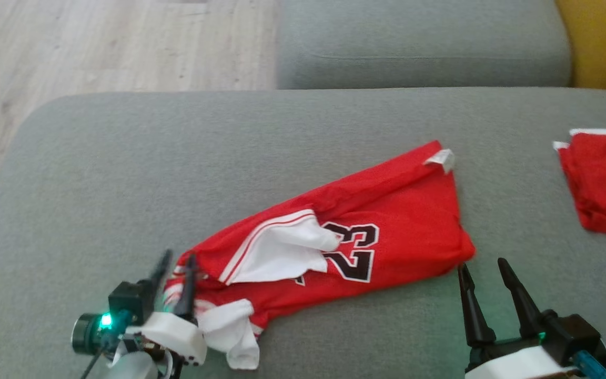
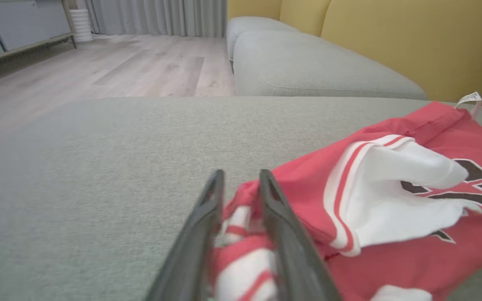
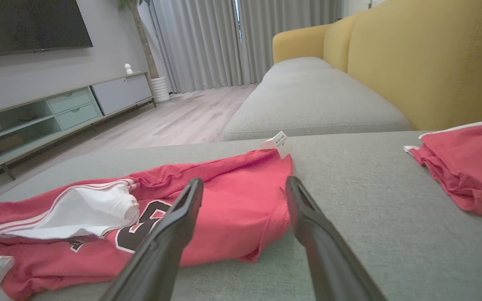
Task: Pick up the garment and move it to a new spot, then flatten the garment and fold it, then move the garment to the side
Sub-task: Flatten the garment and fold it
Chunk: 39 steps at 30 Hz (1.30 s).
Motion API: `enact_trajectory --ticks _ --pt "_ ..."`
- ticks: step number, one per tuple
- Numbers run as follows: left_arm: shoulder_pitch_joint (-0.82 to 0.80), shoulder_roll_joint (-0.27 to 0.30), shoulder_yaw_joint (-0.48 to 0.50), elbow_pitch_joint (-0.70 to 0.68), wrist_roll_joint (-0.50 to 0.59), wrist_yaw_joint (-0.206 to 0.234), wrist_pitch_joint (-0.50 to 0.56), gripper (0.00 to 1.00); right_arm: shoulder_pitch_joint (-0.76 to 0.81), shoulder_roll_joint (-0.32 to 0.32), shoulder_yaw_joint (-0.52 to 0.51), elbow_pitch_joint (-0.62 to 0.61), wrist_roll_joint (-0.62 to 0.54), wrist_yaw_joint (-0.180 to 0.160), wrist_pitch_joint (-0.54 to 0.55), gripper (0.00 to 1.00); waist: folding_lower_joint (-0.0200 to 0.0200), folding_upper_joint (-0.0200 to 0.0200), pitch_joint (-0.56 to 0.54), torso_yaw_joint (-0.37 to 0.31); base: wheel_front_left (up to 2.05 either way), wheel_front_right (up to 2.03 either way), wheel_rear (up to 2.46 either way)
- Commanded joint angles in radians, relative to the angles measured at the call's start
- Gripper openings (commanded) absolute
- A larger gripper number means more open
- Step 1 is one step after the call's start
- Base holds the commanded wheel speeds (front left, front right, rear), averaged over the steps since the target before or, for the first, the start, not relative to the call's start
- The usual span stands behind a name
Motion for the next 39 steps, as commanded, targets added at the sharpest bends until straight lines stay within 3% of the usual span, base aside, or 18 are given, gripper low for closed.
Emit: enact_trajectory --ticks 1,5,10,13,17,21,27,39 --pt "-0.037 0.025 0.045 -0.032 0.010 0.007 -0.008 1.00 -0.025 -0.007 0.025 -0.027 -0.008 -0.001 -0.011 1.00 0.0000 0.0000 0.000 0.010 0.00 0.00 0.00" --pt "-0.018 0.023 0.074 -0.071 0.073 0.051 -0.008 1.00 -0.027 -0.007 0.020 -0.026 -0.009 -0.001 -0.011 1.00 0.0000 0.0000 0.001 0.027 0.00 0.00 0.00" --pt "-0.007 0.046 0.063 -0.111 0.175 0.141 -0.008 1.00 -0.026 -0.007 0.017 -0.027 -0.010 -0.001 -0.011 1.00 0.0000 0.0000 0.008 0.036 0.00 0.00 0.00" --pt "-0.037 0.059 0.012 -0.159 0.241 0.155 0.016 1.00 -0.025 -0.007 0.017 -0.027 -0.012 -0.001 -0.011 1.00 0.0000 0.0000 0.021 0.040 0.00 0.00 0.00" --pt "-0.103 0.057 -0.102 -0.241 0.340 0.122 0.106 1.00 -0.033 -0.007 0.023 -0.029 -0.017 -0.001 -0.011 1.00 0.0000 0.0000 0.043 0.036 0.00 0.00 0.00" --pt "-0.139 0.008 -0.215 -0.292 0.387 0.057 0.205 1.00 -0.050 -0.009 0.030 -0.030 -0.023 -0.001 -0.011 1.00 0.0000 0.0000 0.072 0.023 0.00 0.00 0.00" --pt "-0.179 -0.040 -0.314 -0.241 0.426 -0.004 0.260 1.00 -0.069 -0.025 0.035 -0.027 -0.027 -0.001 -0.011 1.00 0.0000 0.0000 0.106 0.007 0.00 0.00 0.00" --pt "-0.247 -0.087 -0.342 -0.059 0.434 -0.012 0.251 1.00 -0.077 -0.044 0.047 -0.021 -0.026 -0.001 -0.011 1.00 0.0000 0.0000 0.110 -0.025 0.00 0.00 0.00"
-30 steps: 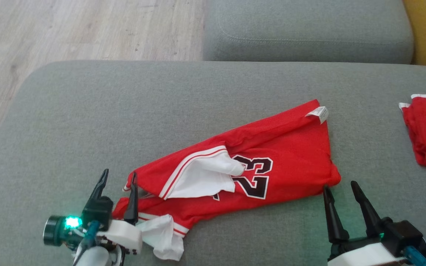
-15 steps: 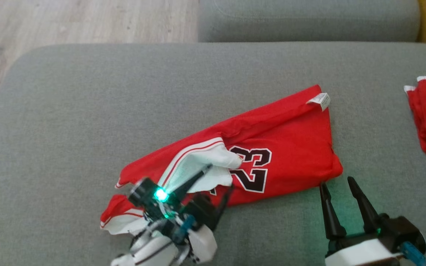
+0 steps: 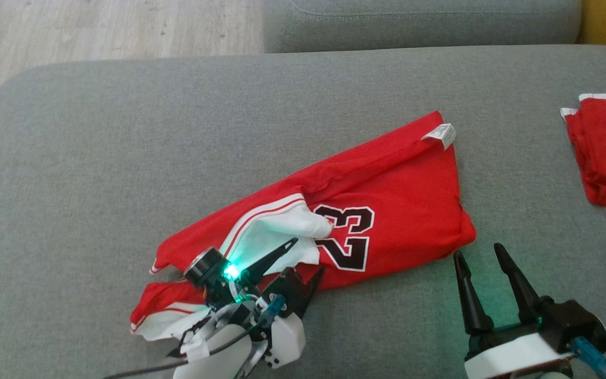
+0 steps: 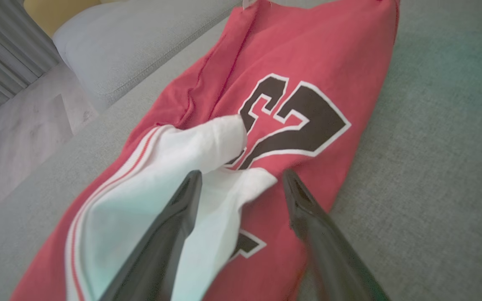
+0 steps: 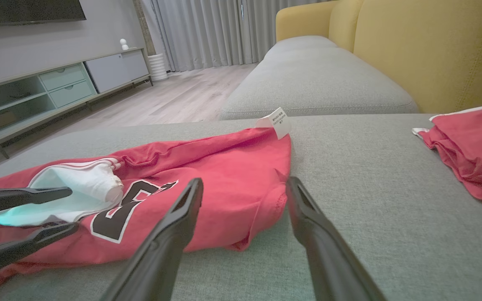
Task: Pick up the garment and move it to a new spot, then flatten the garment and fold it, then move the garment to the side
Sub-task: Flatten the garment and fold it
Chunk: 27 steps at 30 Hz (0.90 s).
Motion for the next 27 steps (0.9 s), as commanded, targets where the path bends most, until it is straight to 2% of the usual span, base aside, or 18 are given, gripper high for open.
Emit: enact_trajectory --ticks 1,4,5,6,7,9,12,20,27 --pt "-0.050 -0.001 0.022 -0.007 0.000 0.007 -0.010 1.00 -0.033 -0.016 0.024 -0.025 -0.003 -0.001 -0.011 1.00 -0.0001 0.0000 0.000 -0.004 0.00 0.00 0.00" --pt "-0.061 -0.011 0.017 0.029 -0.007 0.001 -0.014 1.00 -0.033 -0.016 0.027 -0.025 -0.004 -0.001 -0.011 1.00 -0.0001 0.0000 0.001 -0.013 0.00 0.00 0.00" --pt "-0.064 -0.013 0.017 0.036 -0.008 0.001 -0.018 0.91 -0.034 -0.016 0.027 -0.025 -0.004 -0.001 -0.011 1.00 -0.0001 0.0000 0.002 -0.015 0.00 0.00 0.00" --pt "-0.064 -0.013 0.017 0.036 -0.008 0.001 -0.018 0.91 -0.034 -0.016 0.027 -0.025 -0.004 -0.001 -0.011 1.00 -0.0001 0.0000 0.002 -0.015 0.00 0.00 0.00" --pt "-0.067 -0.015 0.016 0.042 -0.010 0.001 -0.020 0.61 -0.034 -0.016 0.026 -0.025 -0.005 -0.001 -0.011 1.00 -0.0001 0.0000 0.002 -0.017 0.00 0.00 0.00" --pt "-0.072 -0.019 0.014 0.051 -0.013 -0.001 -0.027 0.34 -0.036 -0.015 0.024 -0.026 -0.005 -0.001 -0.011 1.00 -0.0001 0.0000 0.003 -0.019 0.00 0.00 0.00" --pt "-0.077 -0.023 0.008 0.059 -0.016 -0.007 -0.038 0.00 -0.035 -0.014 0.020 -0.027 -0.006 -0.001 -0.011 1.00 -0.0001 0.0000 0.004 -0.018 0.00 0.00 0.00" --pt "-0.076 -0.017 0.010 0.035 -0.042 -0.019 -0.057 0.00 -0.023 -0.007 0.012 -0.025 -0.007 -0.001 -0.011 1.00 -0.0001 0.0000 -0.013 0.009 0.00 0.00 0.00" --pt "-0.008 0.017 -0.014 -0.075 -0.125 -0.129 -0.019 0.00 -0.016 0.002 0.013 -0.018 -0.006 -0.001 -0.011 1.00 -0.0001 0.0000 -0.038 0.050 0.00 0.00 0.00"
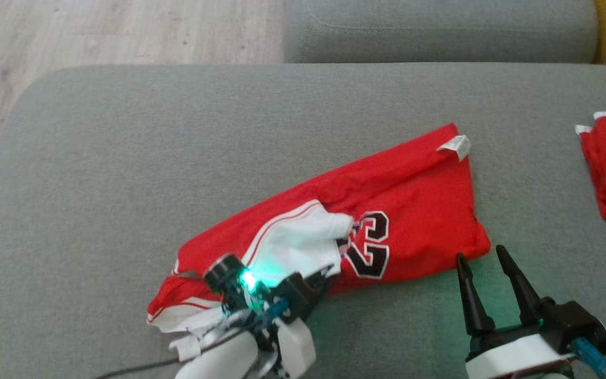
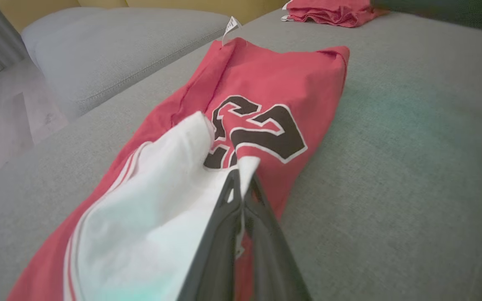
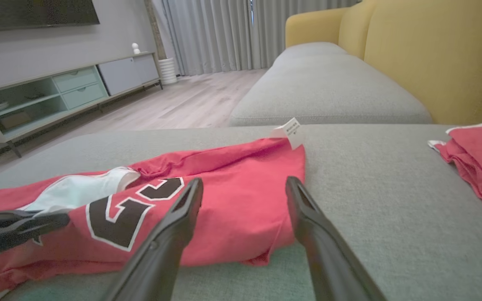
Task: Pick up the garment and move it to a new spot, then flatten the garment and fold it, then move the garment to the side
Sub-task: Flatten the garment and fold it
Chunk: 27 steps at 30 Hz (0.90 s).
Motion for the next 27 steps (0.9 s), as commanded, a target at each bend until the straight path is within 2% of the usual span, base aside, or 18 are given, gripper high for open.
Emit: enact_trajectory --ticks 1,5,6,7,8,18,27 --pt "0.008 0.026 0.010 -0.061 -0.019 -0.014 0.018 0.00 -0.016 0.000 0.019 -0.027 -0.005 -0.001 -0.011 1.00 0.0000 0.0000 -0.009 0.016 0.00 0.00 0.00" --pt "0.054 0.056 -0.012 -0.142 -0.041 -0.026 0.054 0.00 -0.016 0.003 0.017 -0.027 -0.005 -0.001 -0.011 1.00 0.0000 0.0000 -0.008 0.034 0.00 0.00 0.00" --pt "0.062 0.061 -0.015 -0.155 -0.042 -0.024 0.058 0.38 -0.017 0.004 0.018 -0.027 -0.005 -0.001 -0.011 1.00 0.0000 0.0000 -0.007 0.037 0.00 0.00 0.00" --pt "0.068 0.065 -0.019 -0.164 -0.041 -0.020 0.062 0.95 -0.018 0.005 0.021 -0.027 -0.004 -0.001 -0.011 1.00 0.0000 0.0000 -0.006 0.039 0.00 0.00 0.00" --pt "0.072 0.067 -0.021 -0.170 -0.039 -0.016 0.064 1.00 -0.019 0.006 0.023 -0.027 -0.004 -0.001 -0.011 1.00 0.0000 0.0000 -0.004 0.040 0.00 0.00 0.00" --pt "0.072 0.077 -0.042 -0.170 0.013 0.047 0.041 1.00 -0.025 0.009 0.025 -0.024 -0.003 -0.001 -0.011 1.00 0.0000 0.0000 0.001 0.032 0.00 0.00 0.00" --pt "0.061 0.097 -0.038 -0.189 0.023 0.076 0.052 1.00 -0.019 0.009 0.025 -0.023 -0.004 -0.001 -0.011 1.00 0.0000 0.0000 -0.005 0.022 0.00 0.00 0.00"
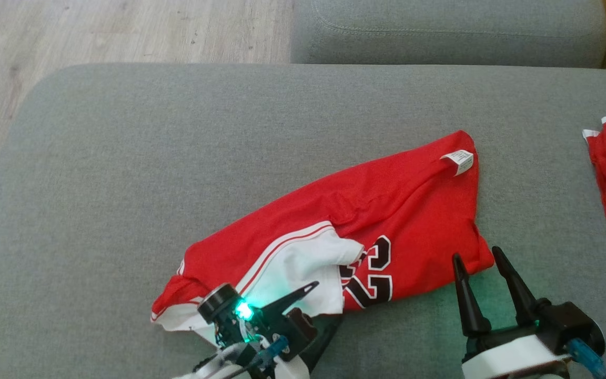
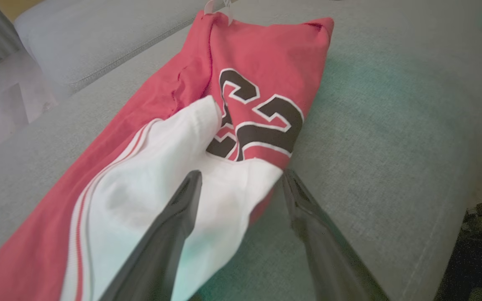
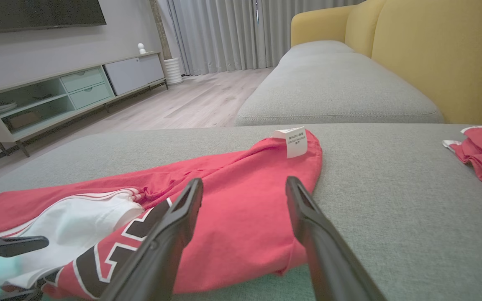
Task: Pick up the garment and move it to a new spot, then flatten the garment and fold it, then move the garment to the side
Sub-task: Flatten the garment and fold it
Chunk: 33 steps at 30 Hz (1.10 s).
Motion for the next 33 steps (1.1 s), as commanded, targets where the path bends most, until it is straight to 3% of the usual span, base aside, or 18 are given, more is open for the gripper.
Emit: enact_trajectory --ticks 1,15,16,17,18,20,21,29,33 --pt "-0.045 0.015 0.029 -0.035 0.012 0.015 0.005 1.00 -0.019 -0.002 0.020 -0.028 -0.004 -0.001 -0.011 1.00 0.0000 0.0000 0.000 0.000 0.00 0.00 0.00" --pt "-0.051 0.035 0.033 -0.084 0.003 0.041 0.019 1.00 -0.022 -0.003 0.024 -0.029 -0.006 -0.001 -0.011 1.00 0.0000 0.0000 0.010 -0.006 0.00 0.00 0.00" --pt "-0.051 0.037 0.034 -0.086 0.002 0.042 0.021 0.95 -0.022 -0.004 0.025 -0.029 -0.006 -0.001 -0.011 1.00 0.0000 0.0000 0.010 -0.008 0.00 0.00 0.00" --pt "-0.052 0.040 0.034 -0.087 0.001 0.043 0.023 0.76 -0.022 -0.004 0.025 -0.029 -0.006 -0.001 -0.011 1.00 0.0000 0.0000 0.011 -0.009 0.00 0.00 0.00" --pt "-0.052 0.041 0.034 -0.087 -0.002 0.042 0.025 0.65 -0.022 -0.005 0.025 -0.029 -0.006 -0.001 -0.011 1.00 0.0000 0.0000 0.011 -0.010 0.00 0.00 0.00" --pt "-0.051 0.044 0.032 -0.087 -0.007 0.038 0.030 0.29 -0.023 -0.007 0.024 -0.029 -0.006 -0.001 -0.011 1.00 0.0000 0.0000 0.010 -0.012 0.00 0.00 0.00" --pt "-0.050 0.044 0.030 -0.087 -0.011 0.035 0.032 0.00 -0.023 -0.008 0.024 -0.028 -0.006 -0.001 -0.011 1.00 0.0000 0.0000 0.010 -0.013 0.00 0.00 0.00" --pt "-0.051 0.041 0.025 -0.108 -0.020 0.037 0.016 0.00 -0.013 -0.012 0.020 -0.029 -0.009 -0.001 -0.011 1.00 0.0000 0.0000 -0.001 -0.011 0.00 0.00 0.00" --pt "-0.055 0.077 0.071 -0.152 -0.024 0.079 -0.016 0.00 -0.015 -0.012 0.018 -0.024 -0.004 -0.001 -0.011 1.00 0.0000 0.0000 -0.007 -0.001 0.00 0.00 0.00"
